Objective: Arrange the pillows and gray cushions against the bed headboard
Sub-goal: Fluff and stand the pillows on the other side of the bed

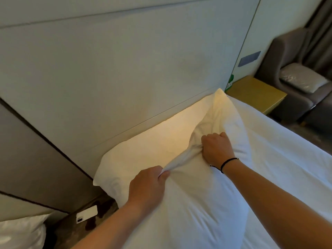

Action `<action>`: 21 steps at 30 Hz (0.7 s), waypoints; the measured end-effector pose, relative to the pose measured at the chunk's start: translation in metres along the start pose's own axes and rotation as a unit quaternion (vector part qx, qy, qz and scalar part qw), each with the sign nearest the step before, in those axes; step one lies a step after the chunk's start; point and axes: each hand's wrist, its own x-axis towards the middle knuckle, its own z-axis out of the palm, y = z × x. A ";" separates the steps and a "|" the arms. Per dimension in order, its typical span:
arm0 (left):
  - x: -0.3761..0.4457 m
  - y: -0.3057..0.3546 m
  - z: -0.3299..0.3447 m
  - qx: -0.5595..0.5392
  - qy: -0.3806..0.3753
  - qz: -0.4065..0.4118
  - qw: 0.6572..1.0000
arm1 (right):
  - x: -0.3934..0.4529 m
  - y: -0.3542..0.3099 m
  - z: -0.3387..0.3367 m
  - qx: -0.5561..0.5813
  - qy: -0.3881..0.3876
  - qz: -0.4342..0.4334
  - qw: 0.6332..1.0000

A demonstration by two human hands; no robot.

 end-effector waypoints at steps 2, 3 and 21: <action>0.042 0.001 -0.021 -0.028 0.002 0.055 0.998 | 0.037 0.011 -0.019 0.002 0.016 0.031 0.999; 0.066 0.003 -0.034 -0.043 -0.004 0.079 0.996 | 0.057 0.018 -0.028 0.007 0.027 0.046 0.999; 0.383 -0.121 -0.043 0.066 -0.232 -0.037 0.970 | 0.296 -0.107 0.030 0.471 -0.202 0.301 0.804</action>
